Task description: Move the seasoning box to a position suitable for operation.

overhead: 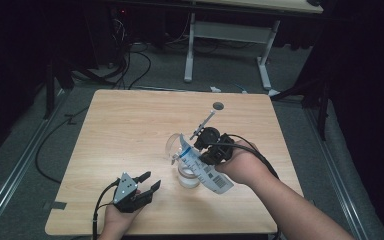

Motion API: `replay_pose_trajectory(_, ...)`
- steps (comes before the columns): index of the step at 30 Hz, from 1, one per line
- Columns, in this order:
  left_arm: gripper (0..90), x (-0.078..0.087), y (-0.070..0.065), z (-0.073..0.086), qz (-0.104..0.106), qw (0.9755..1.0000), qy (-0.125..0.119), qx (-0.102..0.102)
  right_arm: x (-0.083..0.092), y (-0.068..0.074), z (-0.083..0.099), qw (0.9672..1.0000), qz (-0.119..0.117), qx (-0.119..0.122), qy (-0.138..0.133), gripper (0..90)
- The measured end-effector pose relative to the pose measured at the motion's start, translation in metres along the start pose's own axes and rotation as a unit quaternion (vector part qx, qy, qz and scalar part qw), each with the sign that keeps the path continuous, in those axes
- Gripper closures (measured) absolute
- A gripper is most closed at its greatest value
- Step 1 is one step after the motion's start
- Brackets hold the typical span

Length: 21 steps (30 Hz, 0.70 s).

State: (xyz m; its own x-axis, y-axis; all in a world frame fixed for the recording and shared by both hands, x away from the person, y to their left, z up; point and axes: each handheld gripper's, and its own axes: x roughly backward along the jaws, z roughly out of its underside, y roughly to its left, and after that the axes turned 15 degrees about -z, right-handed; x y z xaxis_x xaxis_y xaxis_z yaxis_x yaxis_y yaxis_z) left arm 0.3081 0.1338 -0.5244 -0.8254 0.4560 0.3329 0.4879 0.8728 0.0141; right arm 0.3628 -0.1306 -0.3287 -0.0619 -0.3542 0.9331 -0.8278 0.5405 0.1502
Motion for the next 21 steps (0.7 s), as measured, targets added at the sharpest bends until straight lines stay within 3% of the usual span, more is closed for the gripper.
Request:
replay_pose_trajectory(9,50.2,0.005,0.026,0.000,-0.036,0.9991,-0.006,0.022,0.002,-0.004,0.008,1.0000,-0.004,-0.006,-0.007,89.6)
replay_pose_trajectory(13,50.2,0.005,0.029,0.001,-0.040,0.9987,-0.004,0.032,0.005,-0.006,0.011,0.9999,-0.003,-0.006,-0.013,89.7)
replay_pose_trajectory(21,50.2,0.004,0.026,0.002,-0.039,0.9988,-0.001,0.029,0.010,-0.011,0.021,0.9998,0.004,-0.015,-0.016,89.7)
